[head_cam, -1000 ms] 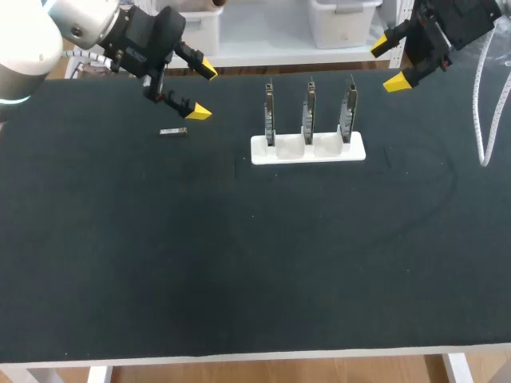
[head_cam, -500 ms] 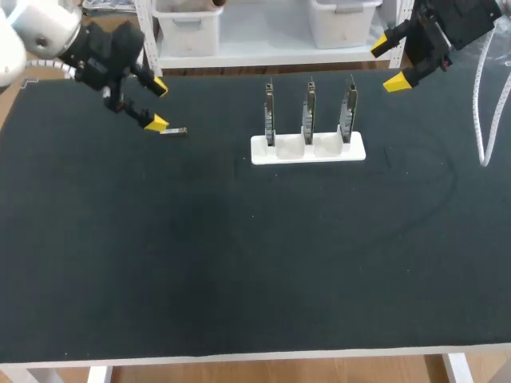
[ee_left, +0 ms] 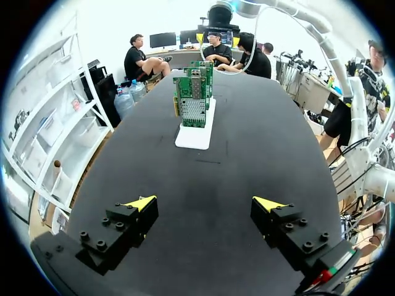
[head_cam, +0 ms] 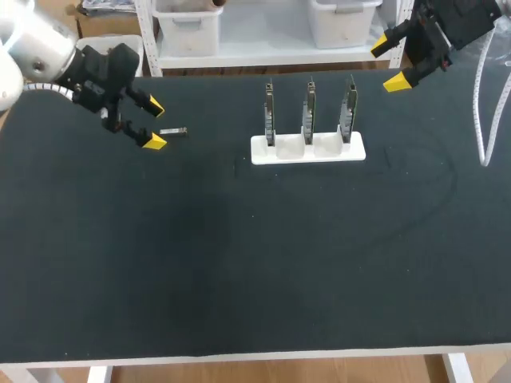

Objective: Pick up the optical module with the left hand, and insert it into the network port with the right hand.

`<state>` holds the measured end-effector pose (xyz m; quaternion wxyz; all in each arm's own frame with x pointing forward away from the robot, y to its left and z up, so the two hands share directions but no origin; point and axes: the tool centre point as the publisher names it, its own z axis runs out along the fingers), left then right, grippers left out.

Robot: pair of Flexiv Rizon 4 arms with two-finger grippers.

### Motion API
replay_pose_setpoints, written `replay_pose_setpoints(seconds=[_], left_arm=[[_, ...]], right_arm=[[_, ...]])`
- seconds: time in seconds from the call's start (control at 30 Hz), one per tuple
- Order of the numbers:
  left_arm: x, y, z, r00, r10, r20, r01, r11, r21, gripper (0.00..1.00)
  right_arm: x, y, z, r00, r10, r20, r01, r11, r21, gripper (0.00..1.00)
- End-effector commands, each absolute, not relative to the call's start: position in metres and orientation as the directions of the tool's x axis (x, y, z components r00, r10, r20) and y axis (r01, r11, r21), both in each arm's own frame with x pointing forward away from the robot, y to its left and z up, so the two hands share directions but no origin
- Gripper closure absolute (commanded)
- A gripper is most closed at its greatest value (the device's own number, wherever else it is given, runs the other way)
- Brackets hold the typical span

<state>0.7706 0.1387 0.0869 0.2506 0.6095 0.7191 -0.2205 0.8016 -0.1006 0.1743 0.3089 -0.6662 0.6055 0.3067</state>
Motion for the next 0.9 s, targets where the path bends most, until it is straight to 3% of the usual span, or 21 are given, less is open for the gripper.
replay_pose_setpoints(seconds=[0.03,0.9], left_arm=[[0.772,0.139,0.087,-0.129,0.768,-0.628,0.988,0.157,-0.011,0.0],[0.829,0.158,0.069,-0.184,0.828,-0.529,0.978,0.21,-0.011,0.0]], right_arm=[[0.801,-0.101,0.174,0.079,-0.617,-0.783,-0.996,-0.075,-0.042,0.0],[0.801,-0.101,0.174,0.079,-0.617,-0.783,-0.996,-0.075,-0.042,0.0]])
